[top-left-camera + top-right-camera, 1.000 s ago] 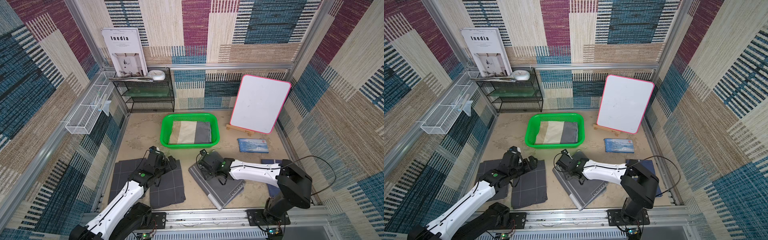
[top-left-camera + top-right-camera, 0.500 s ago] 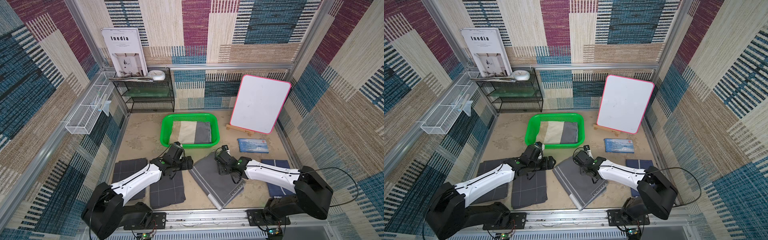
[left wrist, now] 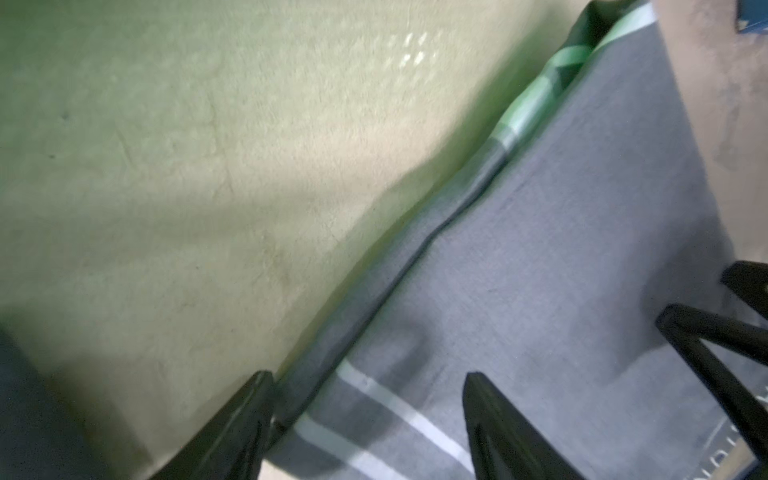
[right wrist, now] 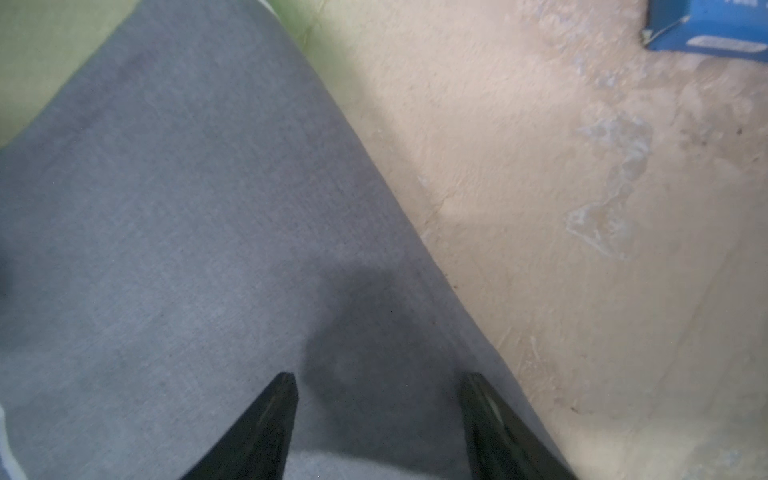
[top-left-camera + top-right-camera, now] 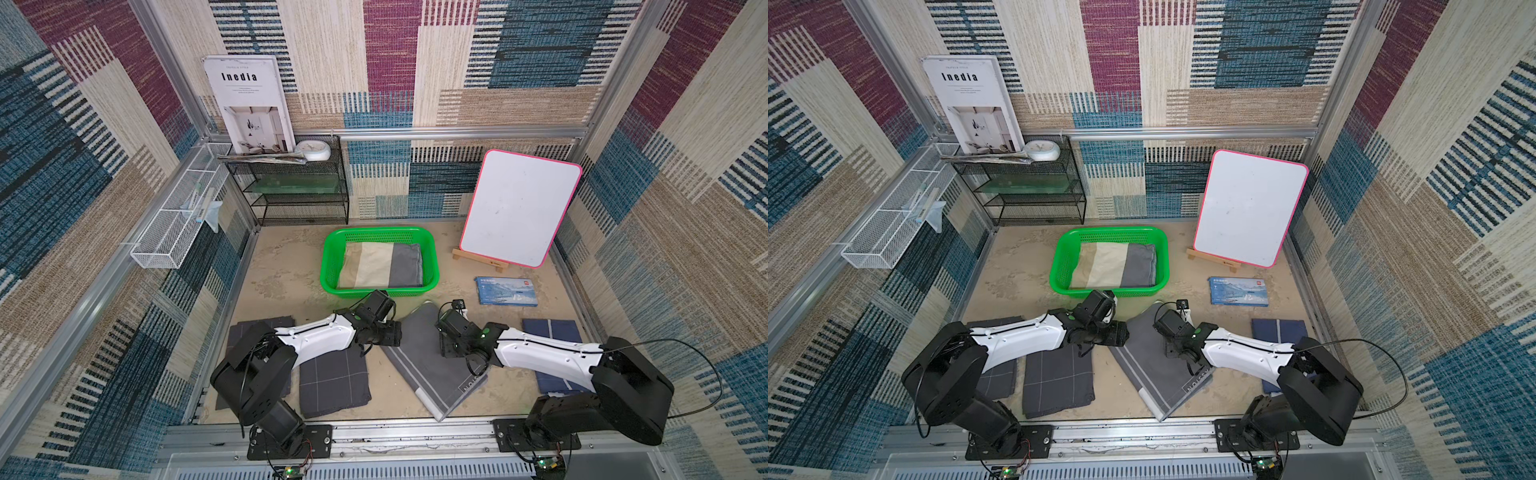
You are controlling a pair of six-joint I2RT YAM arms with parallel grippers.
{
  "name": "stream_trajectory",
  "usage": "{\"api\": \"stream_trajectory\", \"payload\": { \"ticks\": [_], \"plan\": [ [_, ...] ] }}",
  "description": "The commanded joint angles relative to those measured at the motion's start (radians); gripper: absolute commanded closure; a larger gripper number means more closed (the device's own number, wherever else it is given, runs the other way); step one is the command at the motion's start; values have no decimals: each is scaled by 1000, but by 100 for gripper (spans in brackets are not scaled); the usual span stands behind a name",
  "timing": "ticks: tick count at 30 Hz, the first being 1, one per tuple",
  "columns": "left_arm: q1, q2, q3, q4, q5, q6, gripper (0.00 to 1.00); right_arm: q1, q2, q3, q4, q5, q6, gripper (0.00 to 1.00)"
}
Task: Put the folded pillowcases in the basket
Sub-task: Adjust the pillowcase at the center of the board.
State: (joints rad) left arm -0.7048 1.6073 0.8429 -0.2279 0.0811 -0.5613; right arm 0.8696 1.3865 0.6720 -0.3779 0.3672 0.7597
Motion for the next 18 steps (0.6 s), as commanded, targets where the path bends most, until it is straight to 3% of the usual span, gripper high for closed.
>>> {"api": "stream_trajectory", "payload": {
  "ticks": [1, 8, 18],
  "plan": [
    [-8, 12, 1, -3, 12, 12, 31, -4, -7, -17, 37, -19, 18, 32],
    [-64, -29, -53, -22, 34, -18, 53, -27, 56, 14, 56, -18, -1, 32],
    [-176, -175, -166, -60, 9, -65, 67, -53, 163, 100, 138, -77, -112, 32]
  ]
}}
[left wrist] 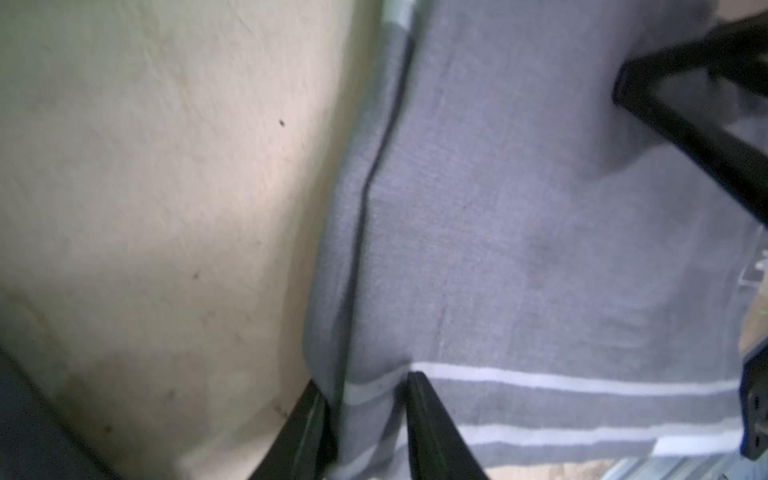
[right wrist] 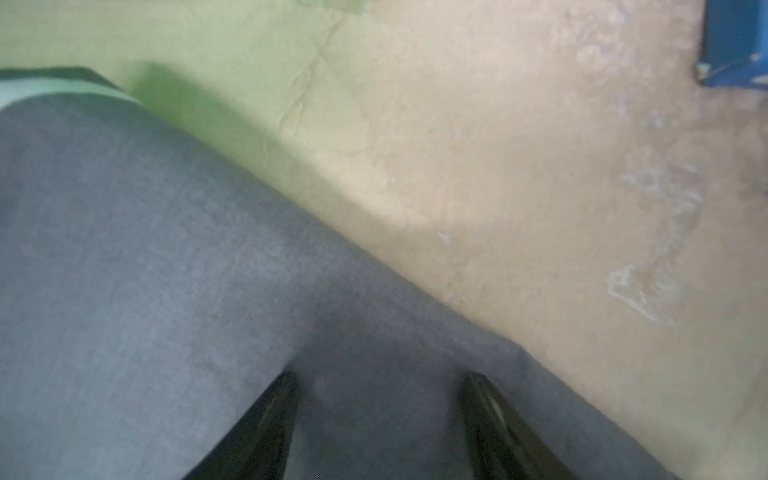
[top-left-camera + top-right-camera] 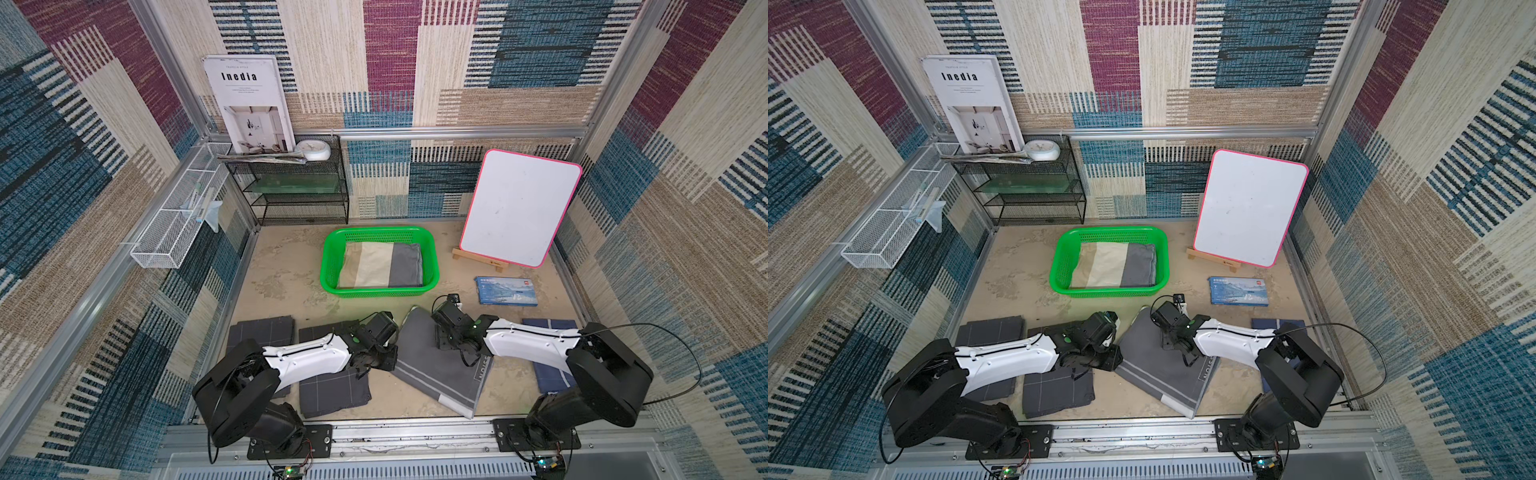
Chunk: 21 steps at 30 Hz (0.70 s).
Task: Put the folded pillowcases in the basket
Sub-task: Adjust the pillowcase at the center of the board.
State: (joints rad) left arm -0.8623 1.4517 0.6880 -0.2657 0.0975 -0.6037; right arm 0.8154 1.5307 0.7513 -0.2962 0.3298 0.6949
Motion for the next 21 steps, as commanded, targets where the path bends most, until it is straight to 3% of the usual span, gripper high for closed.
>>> {"api": "stream_trajectory", "payload": {
  "ticks": [1, 10, 14, 17, 21],
  "plan": [
    [-28, -29, -17, -25, -8, -26, 68, 1, 31, 32, 69, -55, -59, 32],
    [-59, -139, -81, -78, -59, -80, 65, 8, 109, 89, 158, -156, -75, 32],
    [-40, -143, -81, -75, -65, -71, 46, 33, 78, 108, 140, -110, -84, 33],
    [37, -119, -40, -66, -7, -45, 42, 32, 14, 103, 67, -34, -55, 33],
    [99, -52, 76, -101, -14, 26, 30, 34, -99, 80, -56, 51, 4, 33]
  ]
}}
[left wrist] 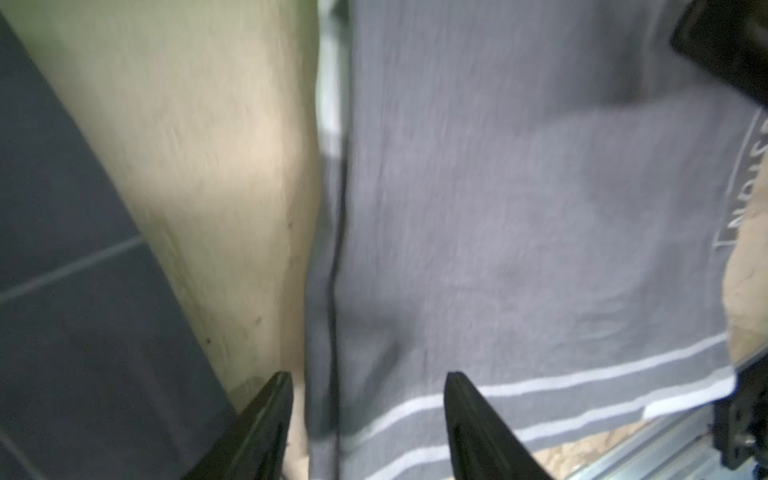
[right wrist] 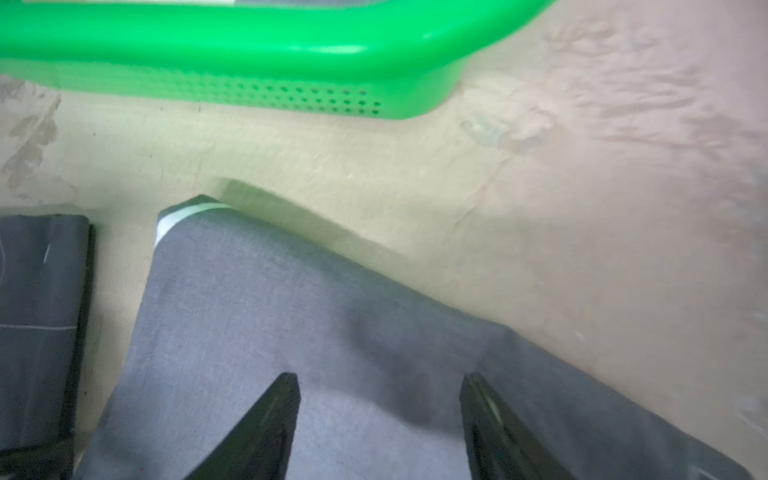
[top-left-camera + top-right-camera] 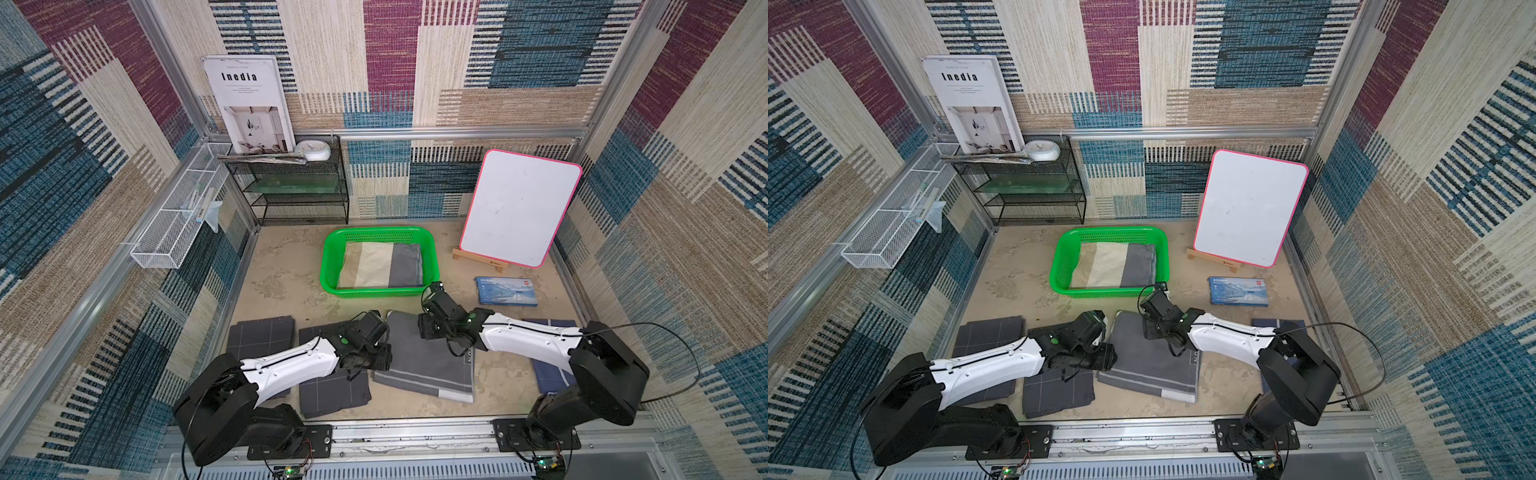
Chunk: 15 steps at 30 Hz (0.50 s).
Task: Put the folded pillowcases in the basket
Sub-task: Adjust the pillowcase at the center of the board, then pick up the pillowcase at the center of the board.
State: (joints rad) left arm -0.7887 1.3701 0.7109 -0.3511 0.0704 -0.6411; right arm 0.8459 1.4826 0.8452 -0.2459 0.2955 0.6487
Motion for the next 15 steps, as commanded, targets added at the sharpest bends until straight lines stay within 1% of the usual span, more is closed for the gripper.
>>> {"api": "stream_trajectory", "payload": {
  "ticks": [1, 3, 7, 11, 15],
  "plan": [
    [42, 47, 73, -17, 16, 83, 28, 3, -86, -28, -133, 99, 69, 33],
    [67, 77, 100, -8, 14, 105, 23, 2, -153, -58, -173, 107, 105, 32],
    [98, 133, 119, 10, 19, 131, 20, 2, -247, -107, -258, 101, 175, 31],
    [97, 159, 103, 60, 65, 136, 16, 2, -298, -154, -292, 62, 183, 24],
    [95, 194, 93, 96, 90, 125, 14, 1, -321, -192, -342, 79, 271, 19]
  ]
}}
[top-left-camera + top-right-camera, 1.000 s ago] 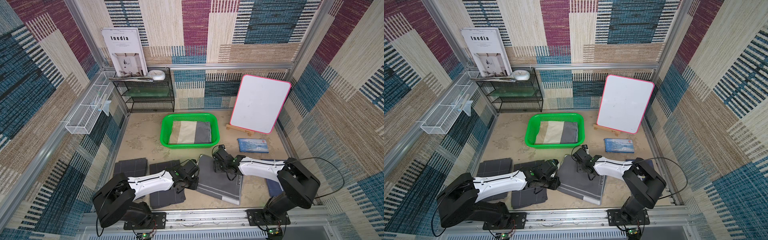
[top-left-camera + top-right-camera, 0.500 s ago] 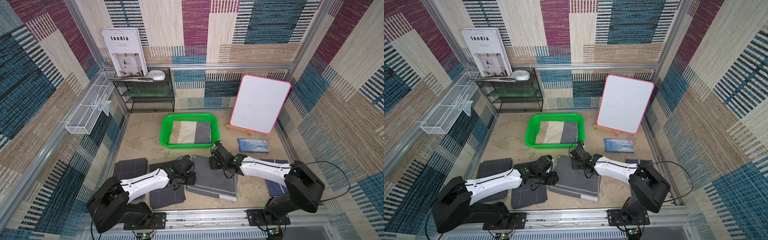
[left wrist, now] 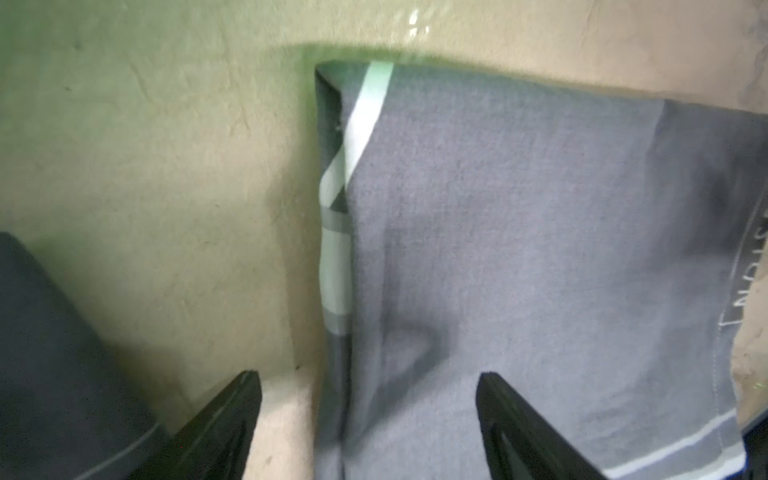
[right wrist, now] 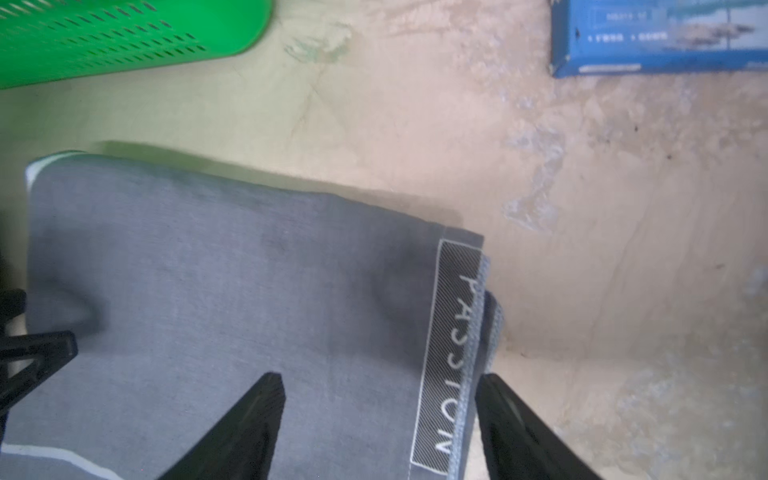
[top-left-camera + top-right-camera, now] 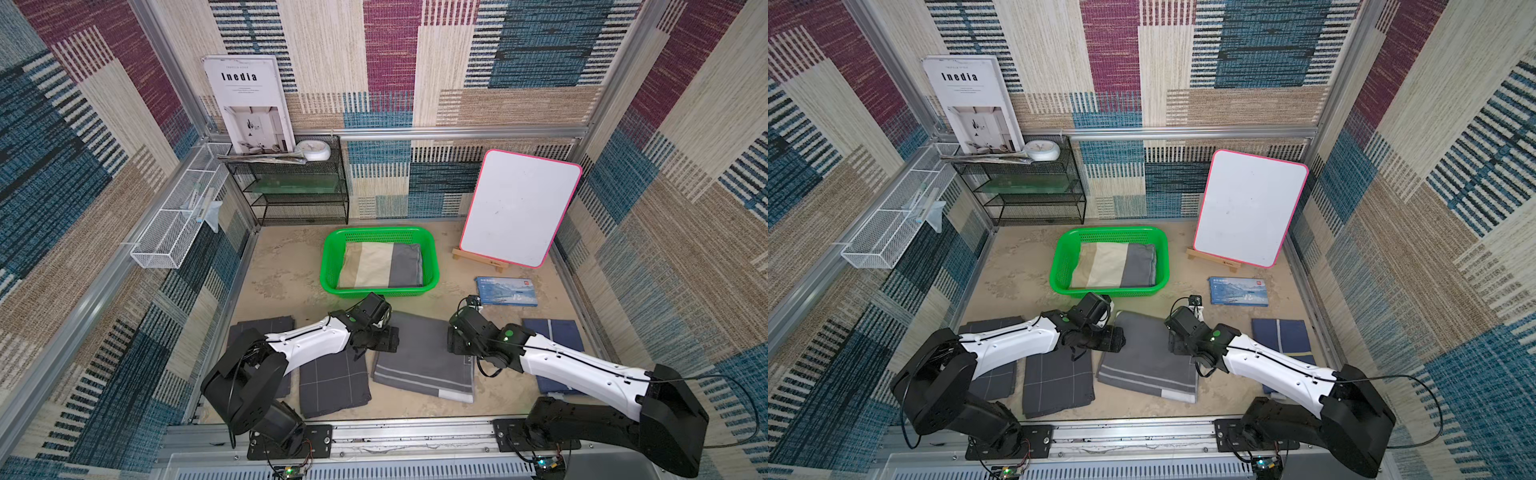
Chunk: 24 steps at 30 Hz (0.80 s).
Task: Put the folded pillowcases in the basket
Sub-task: Pick up the pillowcase at the center of the board.
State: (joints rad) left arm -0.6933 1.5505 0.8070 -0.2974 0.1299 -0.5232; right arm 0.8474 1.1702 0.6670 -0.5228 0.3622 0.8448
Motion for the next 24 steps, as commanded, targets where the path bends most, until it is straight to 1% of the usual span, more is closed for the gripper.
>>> {"api": "stream_trajectory", "payload": {
  "ticks": [1, 4, 7, 16, 19, 21, 22, 23, 24],
  "plan": [
    [0, 23, -6, 51, 35, 5, 14, 1, -12, -23, -77, 11, 92, 18],
    [-1, 44, -14, 74, 42, -9, 15, 0, -15, -53, -68, -1, 112, 17],
    [-6, 68, -8, 88, 52, -15, 19, -1, -14, -97, -28, -31, 138, 18],
    [-40, 93, -3, 95, 54, -30, 41, -6, -8, -210, 133, -120, 175, 28],
    [-49, 89, -3, 96, 53, -32, 50, -5, 20, -228, 176, -149, 188, 35],
    [-54, 86, -3, 95, 59, -35, 61, -5, 42, -228, 202, -165, 188, 43],
    [-57, 85, -1, 92, 65, -36, 65, -6, 48, -228, 211, -169, 186, 48],
    [-60, 83, 2, 90, 66, -38, 69, -5, 54, -223, 217, -172, 182, 58],
    [-63, 78, 2, 90, 65, -41, 74, -5, 59, -218, 216, -172, 178, 64]
  ]
}}
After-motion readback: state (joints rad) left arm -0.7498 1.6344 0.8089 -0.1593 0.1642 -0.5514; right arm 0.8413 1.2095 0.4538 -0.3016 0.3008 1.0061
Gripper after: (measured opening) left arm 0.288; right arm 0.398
